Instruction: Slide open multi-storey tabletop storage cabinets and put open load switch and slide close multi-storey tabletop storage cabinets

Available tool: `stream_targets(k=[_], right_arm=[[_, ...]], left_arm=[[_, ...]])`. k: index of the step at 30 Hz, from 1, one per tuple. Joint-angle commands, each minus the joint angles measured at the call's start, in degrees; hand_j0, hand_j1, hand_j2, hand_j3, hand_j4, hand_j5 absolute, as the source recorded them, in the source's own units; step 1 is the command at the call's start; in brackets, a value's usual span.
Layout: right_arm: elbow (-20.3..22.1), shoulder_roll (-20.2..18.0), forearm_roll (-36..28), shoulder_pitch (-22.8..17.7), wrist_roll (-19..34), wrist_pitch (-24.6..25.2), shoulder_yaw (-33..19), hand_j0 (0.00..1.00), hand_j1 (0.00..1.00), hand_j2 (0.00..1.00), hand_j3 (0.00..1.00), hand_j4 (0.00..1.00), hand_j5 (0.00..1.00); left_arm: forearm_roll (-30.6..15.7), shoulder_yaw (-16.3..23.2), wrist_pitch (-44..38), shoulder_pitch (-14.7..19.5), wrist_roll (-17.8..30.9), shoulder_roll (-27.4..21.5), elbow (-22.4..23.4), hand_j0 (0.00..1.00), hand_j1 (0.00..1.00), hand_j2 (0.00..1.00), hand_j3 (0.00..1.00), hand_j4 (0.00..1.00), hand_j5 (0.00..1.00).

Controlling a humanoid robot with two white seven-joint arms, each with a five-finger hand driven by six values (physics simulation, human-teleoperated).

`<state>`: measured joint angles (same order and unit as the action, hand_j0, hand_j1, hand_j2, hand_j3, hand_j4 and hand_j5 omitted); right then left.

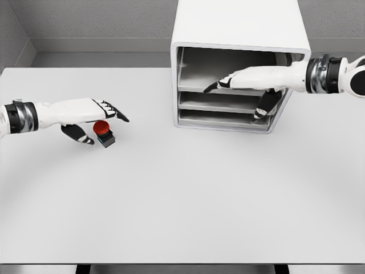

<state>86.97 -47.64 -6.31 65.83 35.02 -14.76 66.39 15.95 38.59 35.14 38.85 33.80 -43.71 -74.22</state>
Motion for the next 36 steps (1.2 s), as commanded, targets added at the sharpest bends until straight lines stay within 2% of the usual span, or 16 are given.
stream_targets(k=[1,9,16,20,23,25,32,36], right_arm=[[0.65,0.0,-0.02,0.0,-0.02,-0.01,-0.04,1.0,1.0,1.0,1.0,1.0,1.0],[1.27,-0.09,0.07,-0.09,-0.02,-2.2,0.14,1.0,1.0,1.0,1.0,1.0,1.0],[2.06,-0.26,0.07,0.26,-0.02,-3.26,0.84,1.0,1.0,1.0,1.0,1.0,1.0],[1.27,-0.09,-0.98,1.23,-0.02,-1.68,0.58,1.0,1.0,1.0,1.0,1.0,1.0],[0.39,0.26,-1.34,1.23,-0.02,0.52,0.58,1.0,1.0,1.0,1.0,1.0,1.0],[-1.1,1.23,-1.42,1.23,-0.02,0.78,0.75,1.0,1.0,1.0,1.0,1.0,1.0],[-2.42,1.67,-1.42,1.23,-0.02,1.58,1.46,1.0,1.0,1.0,1.0,1.0,1.0],[-3.13,2.29,-1.34,1.14,-0.02,2.1,2.16,1.0,1.0,1.0,1.0,1.0,1.0]], left_arm=[[-0.48,0.0,-0.14,0.0,-0.49,-0.15,0.05,0.72,0.72,0.72,0.72,0.72,0.72],[-0.31,0.26,-0.14,-0.26,-0.4,-0.5,-0.13,0.63,0.63,0.63,0.63,0.63,0.63],[-0.57,0.17,-0.14,-0.62,-0.4,-0.76,-0.57,0.49,0.49,0.49,0.49,0.49,0.49],[-0.84,0.17,-0.14,-0.53,-0.4,-0.94,-0.57,0.4,0.4,0.4,0.4,0.4,0.4],[-0.92,-0.36,-0.14,-0.62,-0.4,-0.94,-1.18,0.39,0.39,0.39,0.39,0.39,0.39],[-2.15,-0.62,-0.14,-0.35,-0.31,-0.94,-4.43,0.39,0.39,0.39,0.39,0.39,0.39],[-7.08,-1.76,-0.14,0.26,-0.13,-6.21,-14.37,0.39,0.39,0.39,0.39,0.39,0.39],[-9.01,-2.03,-0.14,0.97,-0.22,-7.62,-15.95,0.39,0.39,0.39,0.39,0.39,0.39]])
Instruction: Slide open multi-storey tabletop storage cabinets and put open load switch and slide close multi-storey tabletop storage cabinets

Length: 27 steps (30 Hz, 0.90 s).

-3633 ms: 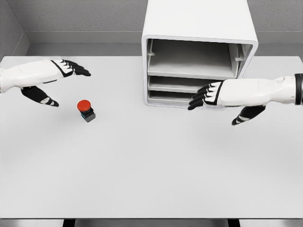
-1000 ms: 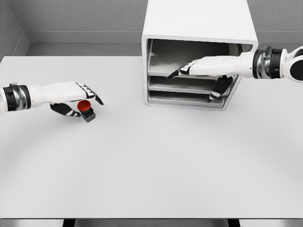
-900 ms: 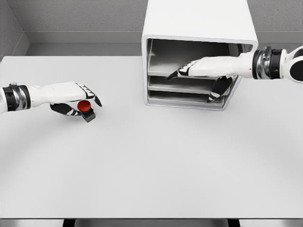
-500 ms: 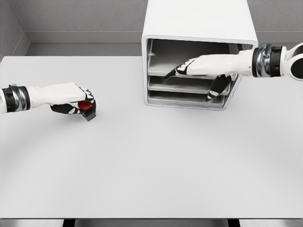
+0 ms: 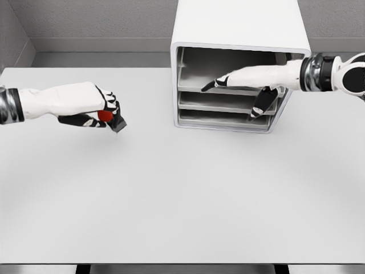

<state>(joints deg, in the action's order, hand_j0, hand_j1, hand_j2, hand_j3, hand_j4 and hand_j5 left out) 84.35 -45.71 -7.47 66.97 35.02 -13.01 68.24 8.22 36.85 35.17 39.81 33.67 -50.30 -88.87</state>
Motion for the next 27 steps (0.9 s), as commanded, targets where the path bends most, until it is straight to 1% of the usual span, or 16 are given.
stream_targets(k=[1,10,15,19,22,26,27], right_arm=[[-0.59,0.36,-0.09,0.09,-0.02,0.35,0.4,1.0,1.0,1.0,1.0,1.0,1.0],[0.11,0.27,0.7,0.0,-0.02,-0.35,1.72,1.0,1.0,1.0,1.0,1.0,1.0],[3.01,-0.7,0.79,0.09,-0.02,-1.23,1.63,1.0,1.0,1.0,1.0,1.0,1.0],[3.98,-0.88,0.79,0.09,-0.02,-2.46,1.72,1.0,1.0,1.0,1.0,1.0,1.0],[6.44,-2.1,0.79,0.0,-0.02,-2.64,1.63,1.0,1.0,1.0,1.0,1.0,1.0],[7.14,-2.19,0.79,0.0,-0.02,-2.64,2.77,1.0,1.0,1.0,1.0,1.0,1.0],[7.23,-2.19,0.79,-0.09,-0.02,-2.64,3.3,1.0,1.0,1.0,1.0,1.0,1.0]], left_arm=[[-1.27,-0.29,-0.17,0.0,0.0,-1.03,-1.3,0.39,0.39,0.39,0.39,0.39,0.39],[-1.27,-0.2,-0.17,0.09,-0.09,-1.12,-1.04,0.39,0.39,0.39,0.39,0.39,0.39],[-1.27,-0.2,-0.17,0.18,-0.09,-1.12,-1.22,0.39,0.39,0.39,0.39,0.39,0.39],[-1.36,-0.29,-0.17,0.26,-0.09,-1.12,-1.04,0.39,0.39,0.39,0.39,0.39,0.39],[-1.36,-0.2,-0.17,0.88,-0.09,-1.12,-1.04,0.39,0.39,0.39,0.39,0.39,0.39],[-1.45,-0.29,-0.17,1.05,-0.09,-1.03,-1.22,0.39,0.39,0.39,0.39,0.39,0.39],[-1.45,-0.2,-0.17,2.02,-0.09,-0.86,-1.22,0.39,0.39,0.39,0.39,0.39,0.39]])
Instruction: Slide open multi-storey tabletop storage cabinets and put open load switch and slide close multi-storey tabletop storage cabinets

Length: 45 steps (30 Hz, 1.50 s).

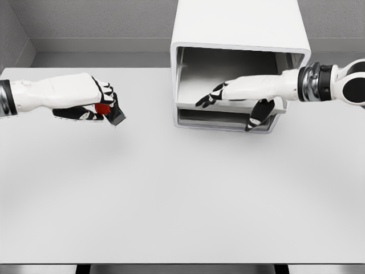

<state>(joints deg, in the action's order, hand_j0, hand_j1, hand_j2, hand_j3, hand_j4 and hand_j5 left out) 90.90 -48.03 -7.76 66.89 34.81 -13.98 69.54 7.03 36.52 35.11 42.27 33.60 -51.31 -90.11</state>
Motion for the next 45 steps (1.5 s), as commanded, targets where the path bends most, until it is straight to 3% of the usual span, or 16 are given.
stream_targets(k=[1,7,12,27,42,45], right_arm=[[0.86,0.13,1.17,-0.01,0.19,-1.66,2.35,1.0,1.0,1.0,1.0,1.0,1.0],[2.17,-0.48,1.17,-0.09,0.19,-2.8,3.32,1.0,1.0,1.0,1.0,1.0,1.0],[2.52,-1.01,1.17,-0.36,0.19,-3.86,4.2,1.0,1.0,1.0,1.0,1.0,1.0],[5.43,-4.88,1.08,-0.18,0.19,-9.57,4.2,1.0,1.0,1.0,1.0,1.0,1.0],[5.95,-6.72,0.99,-0.18,0.19,-21.02,4.81,1.0,1.0,1.0,1.0,1.0,1.0],[6.04,-7.16,0.99,-0.18,0.19,-21.02,4.81,1.0,1.0,1.0,1.0,1.0,1.0]], left_arm=[[-0.88,0.13,-0.11,0.09,-0.02,0.25,0.02,0.39,0.39,0.39,0.39,0.39,0.39],[-1.85,0.31,-0.11,3.69,-0.2,0.95,-0.07,0.39,0.39,0.39,0.39,0.39,0.39],[-1.85,0.75,-0.11,6.15,-0.2,4.73,-0.07,0.39,0.39,0.39,0.39,0.39,0.39],[-1.49,0.84,-0.11,7.82,-0.02,7.72,0.2,0.39,0.39,0.39,0.39,0.39,0.39],[-0.62,0.92,-0.11,9.23,0.15,9.56,0.99,0.39,0.39,0.39,0.39,0.39,0.39],[-0.62,1.01,-0.11,9.76,0.24,11.06,0.99,0.39,0.39,0.39,0.39,0.39,0.39]])
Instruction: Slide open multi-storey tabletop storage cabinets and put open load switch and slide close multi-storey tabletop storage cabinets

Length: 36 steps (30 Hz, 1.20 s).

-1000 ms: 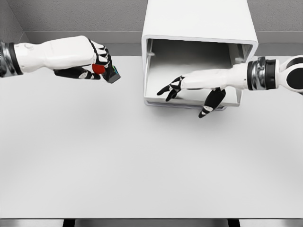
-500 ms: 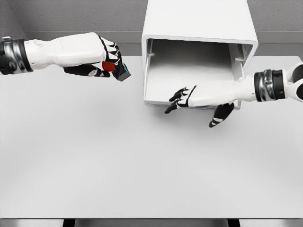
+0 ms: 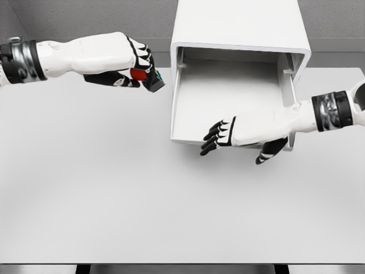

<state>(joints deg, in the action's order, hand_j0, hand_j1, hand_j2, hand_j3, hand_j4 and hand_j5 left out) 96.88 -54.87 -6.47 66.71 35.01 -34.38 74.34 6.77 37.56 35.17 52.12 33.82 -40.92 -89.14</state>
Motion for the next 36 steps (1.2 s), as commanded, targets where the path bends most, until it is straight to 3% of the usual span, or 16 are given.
stream_targets(k=[1,9,21,27,33,36], right_arm=[[0.06,-0.32,-0.3,0.0,-0.01,-0.62,0.01,1.0,1.0,1.0,1.0,1.0,1.0],[0.06,-1.46,-0.48,-0.09,-0.01,-0.62,-0.25,1.0,1.0,1.0,1.0,1.0,1.0],[0.15,-2.69,-0.65,0.26,-0.01,-0.62,-0.43,1.0,1.0,1.0,1.0,1.0,1.0],[0.42,-4.63,-0.65,0.35,-0.01,-0.62,-0.52,1.0,1.0,1.0,1.0,1.0,1.0],[0.77,-5.33,-0.65,0.44,-0.01,-0.62,-0.43,1.0,1.0,1.0,1.0,1.0,1.0],[1.12,-4.98,-0.65,0.44,-0.01,-0.62,-0.43,1.0,1.0,1.0,1.0,1.0,1.0]], left_arm=[[-0.35,-0.03,-0.17,0.09,0.02,0.93,0.01,0.39,0.39,0.39,0.39,0.39,0.39],[-0.44,-0.12,-0.17,0.44,0.11,1.11,0.01,0.39,0.39,0.39,0.39,0.39,0.39],[-0.35,1.37,-0.17,1.41,0.2,7.35,0.01,0.39,0.39,0.39,0.39,0.39,0.39],[2.46,2.87,-0.17,1.23,0.2,10.51,0.19,0.39,0.39,0.39,0.39,0.39,0.39],[5.53,2.87,-0.17,1.23,0.11,14.11,5.46,0.39,0.39,0.39,0.39,0.39,0.39],[5.8,2.95,-0.17,1.32,0.11,14.64,5.73,0.39,0.39,0.39,0.39,0.39,0.39]])
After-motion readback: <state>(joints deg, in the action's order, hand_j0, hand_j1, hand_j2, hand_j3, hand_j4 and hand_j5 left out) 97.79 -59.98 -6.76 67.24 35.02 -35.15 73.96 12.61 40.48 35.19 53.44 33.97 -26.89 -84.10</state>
